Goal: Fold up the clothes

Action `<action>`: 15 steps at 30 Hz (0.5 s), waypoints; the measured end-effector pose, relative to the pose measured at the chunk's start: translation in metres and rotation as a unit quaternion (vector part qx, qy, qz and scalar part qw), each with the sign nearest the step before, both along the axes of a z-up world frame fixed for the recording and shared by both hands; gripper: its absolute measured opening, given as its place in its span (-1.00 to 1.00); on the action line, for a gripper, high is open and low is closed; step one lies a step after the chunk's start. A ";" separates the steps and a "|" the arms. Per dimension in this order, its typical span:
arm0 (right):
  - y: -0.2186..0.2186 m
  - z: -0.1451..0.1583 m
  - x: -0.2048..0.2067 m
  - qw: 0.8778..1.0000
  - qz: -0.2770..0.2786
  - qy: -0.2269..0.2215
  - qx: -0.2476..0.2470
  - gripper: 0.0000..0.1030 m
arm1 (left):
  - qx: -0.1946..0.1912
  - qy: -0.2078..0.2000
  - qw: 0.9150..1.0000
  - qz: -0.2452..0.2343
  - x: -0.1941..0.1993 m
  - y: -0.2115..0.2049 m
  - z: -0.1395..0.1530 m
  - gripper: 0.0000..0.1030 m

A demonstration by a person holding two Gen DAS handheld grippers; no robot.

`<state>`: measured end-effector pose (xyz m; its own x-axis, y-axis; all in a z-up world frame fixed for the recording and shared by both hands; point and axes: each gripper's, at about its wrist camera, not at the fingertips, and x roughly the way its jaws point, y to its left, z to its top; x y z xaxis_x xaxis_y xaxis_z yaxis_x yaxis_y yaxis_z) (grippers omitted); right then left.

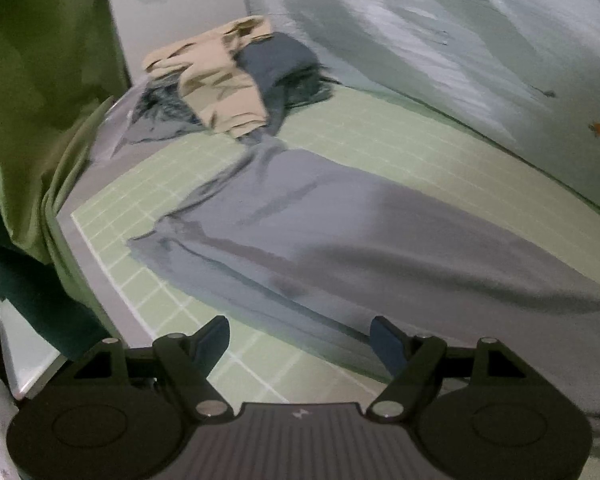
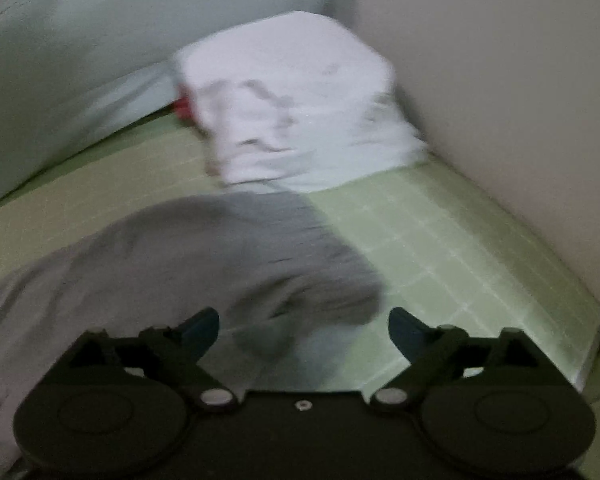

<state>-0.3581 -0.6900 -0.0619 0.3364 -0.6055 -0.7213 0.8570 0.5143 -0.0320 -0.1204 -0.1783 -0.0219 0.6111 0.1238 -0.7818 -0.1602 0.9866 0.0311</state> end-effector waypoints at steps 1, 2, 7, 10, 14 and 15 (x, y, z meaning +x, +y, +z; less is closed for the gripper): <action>0.009 0.001 0.007 1.000 0.007 -0.001 -0.001 0.99 | -0.005 0.001 1.000 0.004 0.002 0.008 -0.001 0.52; 0.019 0.002 0.013 1.000 0.015 -0.003 0.000 0.99 | -0.008 0.001 1.000 0.008 0.007 0.018 -0.003 0.52; 0.077 0.004 0.051 0.998 0.057 -0.003 0.009 1.00 | -0.026 0.011 0.999 0.023 0.041 0.073 -0.015 0.52; 0.116 0.003 0.079 0.998 0.066 0.003 0.014 1.00 | -0.038 0.026 0.999 0.022 0.066 0.108 -0.024 0.51; 0.175 0.007 0.110 0.997 0.069 -0.003 0.031 1.00 | -0.068 0.047 0.996 0.022 0.102 0.157 -0.043 0.37; 0.190 0.007 0.118 0.997 0.072 -0.002 0.032 1.00 | -0.076 0.055 0.995 0.021 0.110 0.166 -0.049 0.29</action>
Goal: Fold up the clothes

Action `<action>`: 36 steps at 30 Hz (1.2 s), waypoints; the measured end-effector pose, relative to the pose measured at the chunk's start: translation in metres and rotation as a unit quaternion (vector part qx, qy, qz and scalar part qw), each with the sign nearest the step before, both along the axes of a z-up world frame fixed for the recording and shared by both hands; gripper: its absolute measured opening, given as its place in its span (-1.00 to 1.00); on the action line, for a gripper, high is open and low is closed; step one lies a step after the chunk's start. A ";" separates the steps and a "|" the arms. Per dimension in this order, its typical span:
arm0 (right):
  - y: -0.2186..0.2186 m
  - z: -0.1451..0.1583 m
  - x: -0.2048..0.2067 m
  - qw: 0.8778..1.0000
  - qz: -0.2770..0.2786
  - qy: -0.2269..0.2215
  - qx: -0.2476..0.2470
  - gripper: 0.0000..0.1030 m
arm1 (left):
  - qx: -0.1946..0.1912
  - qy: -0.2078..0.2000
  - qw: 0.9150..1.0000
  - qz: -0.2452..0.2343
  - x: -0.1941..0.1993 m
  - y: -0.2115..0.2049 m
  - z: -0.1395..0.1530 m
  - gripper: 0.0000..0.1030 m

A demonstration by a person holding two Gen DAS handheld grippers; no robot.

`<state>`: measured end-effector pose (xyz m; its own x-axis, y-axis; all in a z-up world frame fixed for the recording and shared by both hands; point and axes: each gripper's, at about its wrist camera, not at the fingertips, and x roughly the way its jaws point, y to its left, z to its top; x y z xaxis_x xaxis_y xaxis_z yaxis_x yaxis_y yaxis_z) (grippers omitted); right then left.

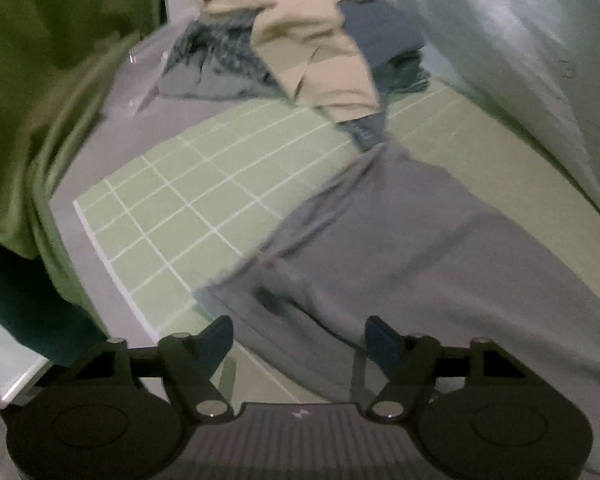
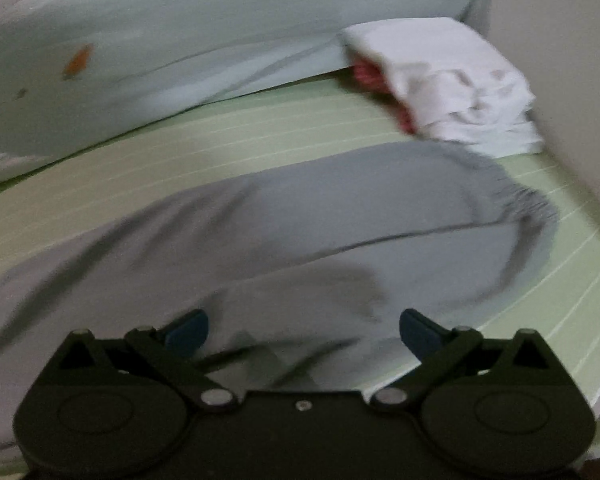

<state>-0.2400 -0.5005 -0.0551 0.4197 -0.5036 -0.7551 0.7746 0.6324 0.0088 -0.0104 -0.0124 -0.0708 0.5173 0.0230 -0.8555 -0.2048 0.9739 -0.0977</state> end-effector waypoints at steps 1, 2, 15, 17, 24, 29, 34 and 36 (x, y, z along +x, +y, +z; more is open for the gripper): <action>0.013 0.000 0.007 1.000 0.000 0.001 0.000 1.00 | -0.008 0.003 1.000 -0.007 0.008 0.006 -0.004 0.25; 0.027 0.000 0.014 1.000 -0.002 0.000 0.001 1.00 | -0.015 0.006 1.000 -0.015 0.016 0.012 -0.007 0.15; 0.116 0.003 0.028 1.000 -0.029 0.010 -0.004 1.00 | -0.056 -0.051 0.996 -0.044 0.045 0.065 0.007 -0.90; 0.117 0.000 0.027 0.999 -0.030 0.012 0.004 1.00 | -0.037 -0.041 0.998 -0.036 0.045 0.071 0.000 -0.90; 0.105 0.002 0.028 0.998 -0.053 -0.012 0.019 0.98 | -0.048 -0.023 0.998 -0.026 0.034 0.082 -0.006 -0.89; 0.089 0.003 0.050 0.995 -0.058 -0.059 0.049 0.85 | -0.040 -0.021 0.998 -0.036 0.032 0.080 -0.008 -0.88; 0.067 -0.013 0.075 0.984 -0.104 -0.079 0.121 0.75 | -0.033 -0.018 0.998 -0.045 0.032 0.079 -0.009 -0.88; 0.060 -0.021 0.083 0.979 -0.126 -0.070 0.146 0.58 | -0.031 -0.018 0.998 -0.048 0.031 0.079 -0.009 -0.88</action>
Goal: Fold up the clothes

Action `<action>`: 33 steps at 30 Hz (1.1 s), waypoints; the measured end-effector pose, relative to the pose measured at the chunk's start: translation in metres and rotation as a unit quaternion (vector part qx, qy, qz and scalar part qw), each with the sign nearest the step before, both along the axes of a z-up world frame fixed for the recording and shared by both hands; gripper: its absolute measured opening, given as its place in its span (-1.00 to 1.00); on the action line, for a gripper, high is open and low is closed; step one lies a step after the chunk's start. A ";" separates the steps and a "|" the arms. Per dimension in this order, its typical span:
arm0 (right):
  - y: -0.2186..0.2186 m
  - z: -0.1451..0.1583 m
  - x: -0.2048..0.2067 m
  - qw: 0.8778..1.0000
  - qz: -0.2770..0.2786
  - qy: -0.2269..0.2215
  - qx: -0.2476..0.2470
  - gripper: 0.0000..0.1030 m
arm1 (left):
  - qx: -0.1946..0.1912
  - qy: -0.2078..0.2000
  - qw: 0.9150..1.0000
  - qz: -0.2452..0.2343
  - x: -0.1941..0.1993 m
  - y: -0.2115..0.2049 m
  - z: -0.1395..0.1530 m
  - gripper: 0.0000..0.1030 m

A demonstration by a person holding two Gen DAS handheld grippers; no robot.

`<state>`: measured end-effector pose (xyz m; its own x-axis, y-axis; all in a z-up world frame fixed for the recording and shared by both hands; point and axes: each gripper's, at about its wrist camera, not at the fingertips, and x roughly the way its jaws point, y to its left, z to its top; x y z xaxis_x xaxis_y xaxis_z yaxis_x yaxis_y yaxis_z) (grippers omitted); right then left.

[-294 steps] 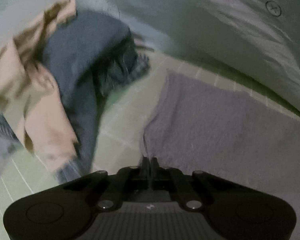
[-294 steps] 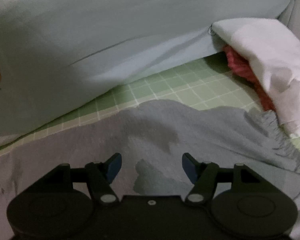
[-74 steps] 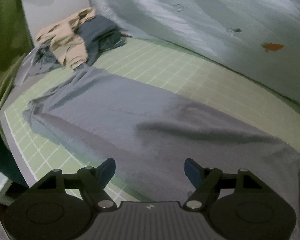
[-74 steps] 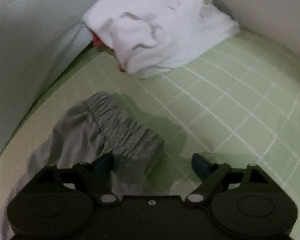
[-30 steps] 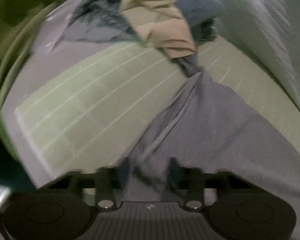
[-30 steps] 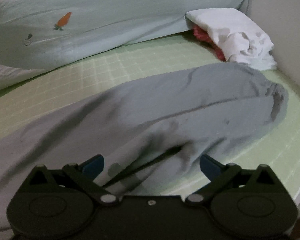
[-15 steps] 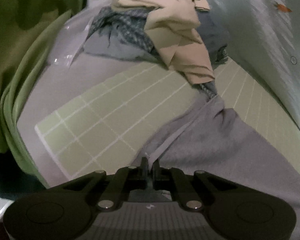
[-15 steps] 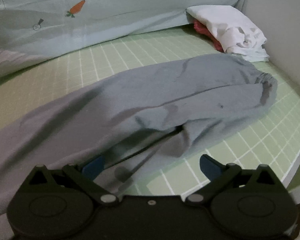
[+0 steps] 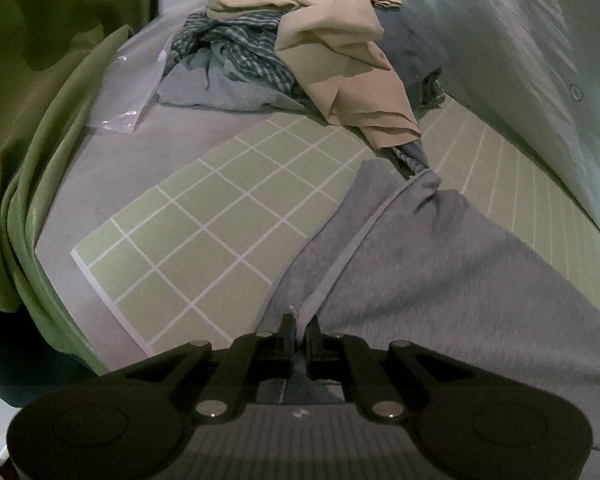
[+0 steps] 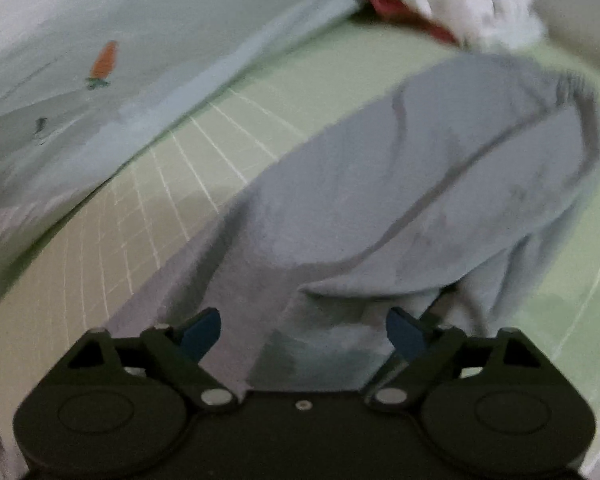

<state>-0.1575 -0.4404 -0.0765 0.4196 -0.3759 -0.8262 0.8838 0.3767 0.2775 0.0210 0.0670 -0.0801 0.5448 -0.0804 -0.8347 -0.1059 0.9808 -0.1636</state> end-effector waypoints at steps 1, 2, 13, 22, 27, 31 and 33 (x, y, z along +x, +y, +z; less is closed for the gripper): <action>-0.002 -0.004 0.003 1.000 -0.010 0.013 0.005 0.26 | 0.001 0.000 1.000 -0.001 0.000 0.000 0.000 -0.88; 0.000 -0.004 0.004 1.000 -0.014 0.026 -0.005 -0.23 | 0.001 -0.001 1.000 -0.002 0.000 0.001 0.000 -0.88; 0.043 0.006 -0.083 0.996 -0.002 0.068 -0.060 -0.93 | -0.006 0.008 1.000 -0.005 -0.003 0.009 0.000 -0.87; 0.054 0.015 -0.083 0.989 -0.003 0.111 -0.098 0.65 | 0.014 -0.020 1.000 -0.003 0.002 0.013 0.021 0.14; 0.063 0.026 -0.068 0.986 0.017 0.103 -0.130 0.77 | 0.037 -0.005 0.998 -0.052 0.018 -0.001 0.011 0.37; 0.073 0.031 -0.060 0.987 0.034 0.092 -0.130 0.77 | 0.060 0.017 0.995 -0.072 0.026 -0.009 -0.003 0.37; 0.080 0.032 -0.060 0.986 0.044 0.091 -0.134 0.78 | 0.061 0.023 0.995 -0.076 0.027 -0.010 -0.008 0.37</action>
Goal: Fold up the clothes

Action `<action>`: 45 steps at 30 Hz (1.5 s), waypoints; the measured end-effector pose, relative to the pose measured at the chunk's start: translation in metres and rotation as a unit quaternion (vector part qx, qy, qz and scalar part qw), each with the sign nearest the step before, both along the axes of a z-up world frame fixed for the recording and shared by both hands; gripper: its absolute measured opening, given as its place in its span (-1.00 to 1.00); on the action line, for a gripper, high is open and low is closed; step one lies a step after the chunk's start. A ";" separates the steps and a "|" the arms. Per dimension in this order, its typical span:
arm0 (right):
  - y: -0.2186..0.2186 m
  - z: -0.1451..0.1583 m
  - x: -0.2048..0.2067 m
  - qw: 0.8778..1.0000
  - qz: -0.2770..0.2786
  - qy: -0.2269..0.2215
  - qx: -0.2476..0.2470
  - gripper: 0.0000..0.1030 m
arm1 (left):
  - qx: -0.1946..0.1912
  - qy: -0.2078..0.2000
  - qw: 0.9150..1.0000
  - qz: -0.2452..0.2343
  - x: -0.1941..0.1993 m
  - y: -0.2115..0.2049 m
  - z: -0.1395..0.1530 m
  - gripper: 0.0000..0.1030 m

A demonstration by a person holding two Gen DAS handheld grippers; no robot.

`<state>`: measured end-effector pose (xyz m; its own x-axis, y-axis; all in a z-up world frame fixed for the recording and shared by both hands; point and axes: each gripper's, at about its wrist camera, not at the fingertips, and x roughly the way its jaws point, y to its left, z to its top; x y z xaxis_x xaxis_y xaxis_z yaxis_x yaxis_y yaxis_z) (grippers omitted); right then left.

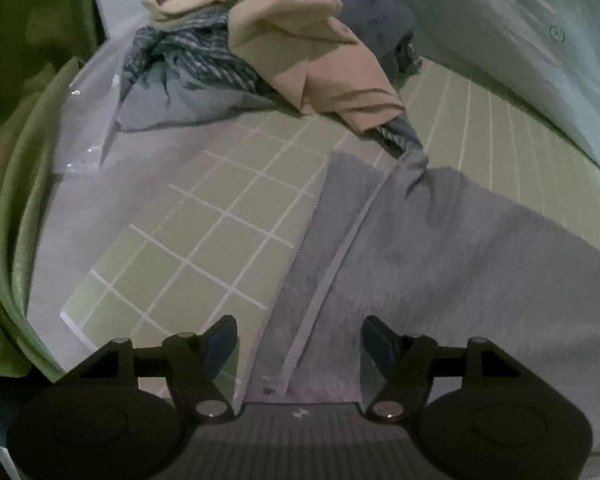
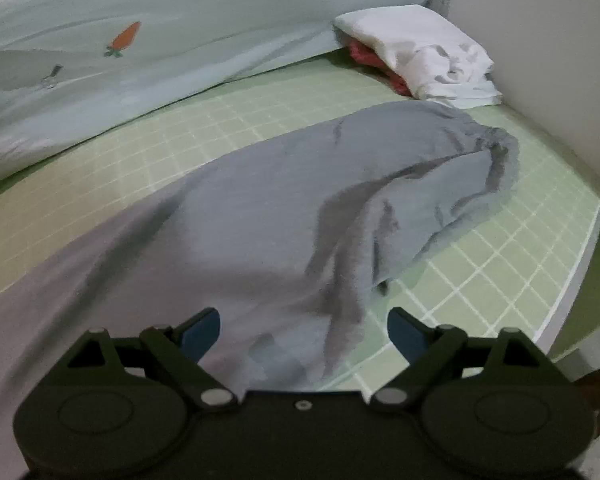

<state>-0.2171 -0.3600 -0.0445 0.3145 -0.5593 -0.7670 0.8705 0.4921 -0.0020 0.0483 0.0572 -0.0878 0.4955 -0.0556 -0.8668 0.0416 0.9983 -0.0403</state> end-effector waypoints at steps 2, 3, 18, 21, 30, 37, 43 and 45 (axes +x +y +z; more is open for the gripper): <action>0.007 0.000 0.000 1.000 0.009 0.006 -0.005 0.78 | 0.003 0.005 1.000 -0.002 0.000 0.000 -0.004 0.37; 0.009 0.000 0.000 1.000 0.010 0.009 -0.007 0.78 | 0.002 0.008 1.000 -0.001 0.000 0.000 -0.005 0.36; -0.012 0.004 -0.011 1.000 -0.016 0.012 -0.007 0.78 | -0.040 0.002 0.998 0.043 0.004 -0.020 0.003 -0.84; -0.025 0.010 -0.015 1.000 -0.020 0.005 -0.008 0.78 | -0.049 -0.024 0.998 0.034 0.003 -0.038 0.023 -0.84; -0.089 0.018 -0.037 1.000 -0.003 -0.003 -0.004 0.78 | -0.073 -0.087 0.993 -0.016 -0.011 -0.150 0.080 -0.85; -0.145 0.018 -0.069 1.000 0.014 0.003 -0.015 0.78 | -0.071 -0.081 0.989 -0.099 -0.055 -0.267 0.069 -0.85; -0.201 0.013 -0.097 1.000 0.014 0.012 -0.021 0.78 | -0.058 -0.022 0.993 -0.100 -0.096 -0.327 0.022 -0.78; -0.217 0.012 -0.103 1.000 0.010 0.013 -0.022 0.78 | -0.067 -0.008 0.994 -0.088 -0.106 -0.331 0.017 -0.71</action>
<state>-0.3197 -0.5773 -0.0327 0.3061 -0.5865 -0.7499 0.8604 0.5076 -0.0458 -0.0578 -0.2741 -0.0712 0.4808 -0.2574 -0.8382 0.2173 0.9611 -0.1705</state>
